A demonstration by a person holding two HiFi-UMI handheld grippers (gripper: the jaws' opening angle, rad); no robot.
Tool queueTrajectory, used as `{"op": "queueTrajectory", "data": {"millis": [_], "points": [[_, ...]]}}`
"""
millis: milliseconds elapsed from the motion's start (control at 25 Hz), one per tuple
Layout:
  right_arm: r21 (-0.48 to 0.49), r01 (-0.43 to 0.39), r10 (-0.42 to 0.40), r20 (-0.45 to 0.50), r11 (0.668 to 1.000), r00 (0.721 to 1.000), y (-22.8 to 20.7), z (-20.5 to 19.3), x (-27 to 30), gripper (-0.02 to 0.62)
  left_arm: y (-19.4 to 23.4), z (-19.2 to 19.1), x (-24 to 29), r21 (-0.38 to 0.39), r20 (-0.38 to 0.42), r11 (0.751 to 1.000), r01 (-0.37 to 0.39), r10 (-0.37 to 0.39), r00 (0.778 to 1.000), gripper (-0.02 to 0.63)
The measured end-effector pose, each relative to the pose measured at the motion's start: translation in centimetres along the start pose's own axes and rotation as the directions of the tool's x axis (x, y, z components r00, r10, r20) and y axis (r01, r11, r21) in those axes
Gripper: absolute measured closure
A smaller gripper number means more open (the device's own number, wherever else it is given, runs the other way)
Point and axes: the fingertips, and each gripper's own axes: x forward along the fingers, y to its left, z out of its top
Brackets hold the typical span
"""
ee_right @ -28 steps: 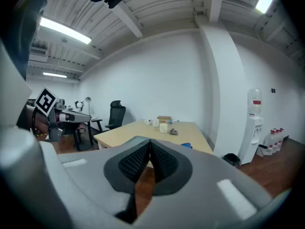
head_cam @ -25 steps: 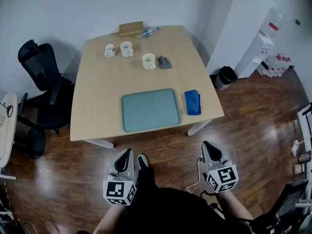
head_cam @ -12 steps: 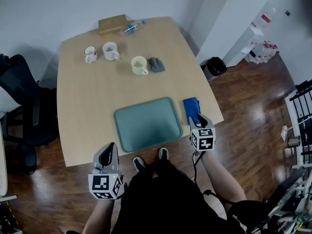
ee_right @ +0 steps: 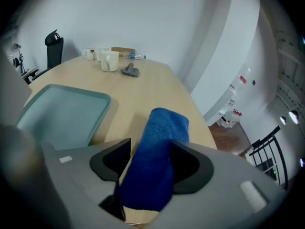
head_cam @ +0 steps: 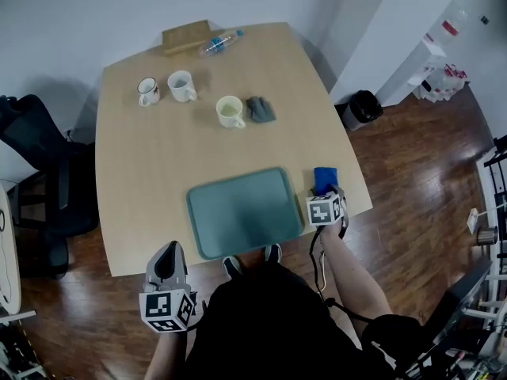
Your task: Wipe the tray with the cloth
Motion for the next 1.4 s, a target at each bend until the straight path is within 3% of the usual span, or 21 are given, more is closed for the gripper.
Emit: {"op": "queueTrajectory", "data": {"millis": [320, 560, 640, 720, 800, 880, 960, 1000, 1080, 1160, 1200, 1280, 1400], "points": [[0.068, -0.039, 0.043, -0.052, 0.997, 0.998, -4.1, -1.5, 1.1, 0.331, -2.5, 0.4, 2.9, 0.010, 0.010, 0.998, 0.061, -0.061, 0.998, 0.603], [-0.154, 0.056, -0.066, -0.058, 0.987, 0.996, -5.5, -1.6, 1.2, 0.453, -1.4, -1.0, 3.9, 0.010, -0.012, 0.999, 0.046, -0.046, 0.999, 0.603], [-0.101, 0.017, -0.019, -0.020, 0.995, 1.000, -5.6, -2.0, 1.4, 0.482, -0.5, -2.3, 4.2, 0.014, -0.037, 0.999, 0.029, -0.028, 0.999, 0.603], [0.041, -0.101, 0.098, 0.083, 0.994, 0.992, -5.5, -1.8, 1.0, 0.492, 0.6, -3.9, 4.5, 0.019, -0.072, 1.000, 0.010, -0.009, 0.997, 0.603], [0.166, -0.275, 0.230, 0.247, 0.947, 0.941, -4.8, -0.1, -1.3, 0.494, 1.7, -5.6, 4.7, 0.020, -0.113, 1.000, -0.002, 0.004, 0.994, 0.603], [0.189, -0.415, 0.323, 0.380, 0.890, 0.867, -3.2, 2.4, -4.2, 0.494, 2.5, -7.3, 5.2, 0.008, -0.160, 1.000, -0.004, 0.005, 0.987, 0.603], [0.156, -0.484, 0.378, 0.439, 0.861, 0.815, -1.5, 4.5, -6.2, 0.492, 2.9, -9.0, 6.0, -0.021, -0.210, 1.000, 0.009, -0.013, 0.978, 0.603], [0.139, -0.490, 0.389, 0.443, 0.861, 0.808, -0.7, 5.3, -6.5, 0.492, 2.9, -9.8, 6.5, -0.042, -0.236, 0.999, 0.021, -0.031, 0.971, 0.603], [0.094, -0.447, 0.376, 0.403, 0.890, 0.835, 0.6, 6.2, -6.0, 0.492, 2.8, -11.3, 7.5, -0.104, -0.285, 0.994, 0.042, -0.070, 0.956, 0.601], [-0.003, -0.341, 0.324, 0.322, 0.940, 0.890, 2.0, 6.6, -4.7, 0.492, 2.7, -12.9, 8.3, -0.155, -0.340, 0.987, 0.038, -0.089, 0.936, 0.468], [-0.063, -0.289, 0.295, 0.282, 0.955, 0.913, 3.0, 6.7, -4.0, 0.492, 2.6, -13.7, 8.6, -0.157, -0.373, 0.987, 0.032, -0.089, 0.924, 0.454], [-0.138, -0.235, 0.261, 0.214, 0.962, 0.941, 5.5, 6.7, -3.0, 0.491, 2.5, -15.5, 8.6, -0.120, -0.448, 0.992, 0.036, -0.086, 0.890, 0.456], [-0.155, -0.232, 0.254, 0.138, 0.960, 0.957, 9.5, 6.2, -2.1, 0.491, 2.0, -17.4, 7.4, -0.068, -0.529, 0.994, 0.083, -0.107, 0.842, 0.474]]}}
